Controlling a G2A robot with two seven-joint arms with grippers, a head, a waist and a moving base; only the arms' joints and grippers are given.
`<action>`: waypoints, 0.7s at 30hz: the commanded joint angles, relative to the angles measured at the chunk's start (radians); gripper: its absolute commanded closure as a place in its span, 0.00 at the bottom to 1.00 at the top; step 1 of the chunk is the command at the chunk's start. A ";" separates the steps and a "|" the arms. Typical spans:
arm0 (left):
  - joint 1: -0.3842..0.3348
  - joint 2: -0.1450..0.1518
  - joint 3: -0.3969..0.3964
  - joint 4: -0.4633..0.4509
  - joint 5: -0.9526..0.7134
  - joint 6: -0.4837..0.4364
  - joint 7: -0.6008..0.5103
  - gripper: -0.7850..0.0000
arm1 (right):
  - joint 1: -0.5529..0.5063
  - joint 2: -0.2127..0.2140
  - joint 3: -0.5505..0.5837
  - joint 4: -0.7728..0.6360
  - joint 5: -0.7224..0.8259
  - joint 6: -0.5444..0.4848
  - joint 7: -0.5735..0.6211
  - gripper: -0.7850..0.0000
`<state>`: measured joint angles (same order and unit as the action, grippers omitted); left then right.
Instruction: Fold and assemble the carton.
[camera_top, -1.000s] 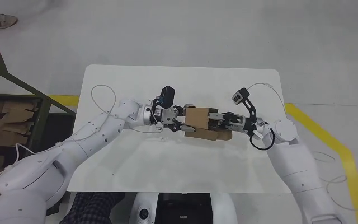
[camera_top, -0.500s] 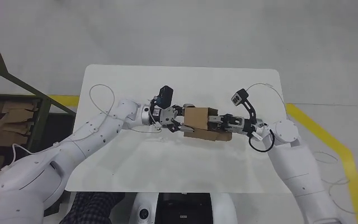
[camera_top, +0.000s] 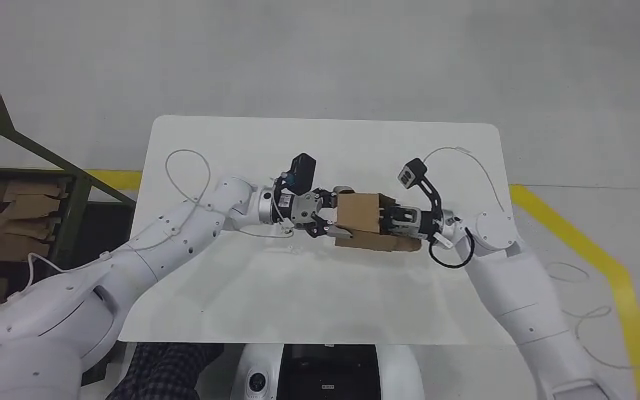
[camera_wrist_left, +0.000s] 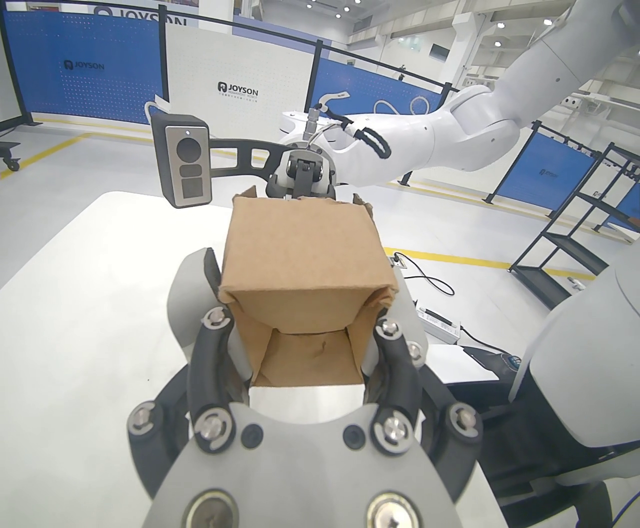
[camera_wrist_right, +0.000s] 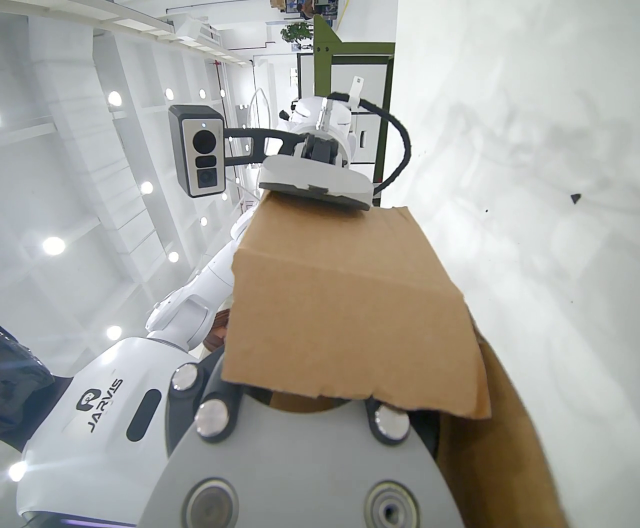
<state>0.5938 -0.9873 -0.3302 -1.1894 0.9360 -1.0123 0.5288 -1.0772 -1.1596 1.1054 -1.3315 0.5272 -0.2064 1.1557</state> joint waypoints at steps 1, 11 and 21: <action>0.000 -0.001 0.000 0.000 0.001 0.000 0.002 0.32 | 0.001 -0.002 -0.006 0.000 0.002 -0.003 0.000 1.00; 0.002 -0.002 0.001 -0.004 0.004 0.000 0.001 0.31 | 0.013 -0.009 -0.041 -0.005 -0.004 0.001 -0.002 1.00; 0.002 -0.004 0.004 -0.003 -0.008 0.000 -0.007 0.31 | 0.022 -0.014 -0.056 0.002 -0.009 -0.003 -0.017 1.00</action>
<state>0.5959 -0.9910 -0.3264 -1.1927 0.9291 -1.0123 0.5227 -1.0552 -1.1738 1.0465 -1.3327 0.5187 -0.2081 1.1407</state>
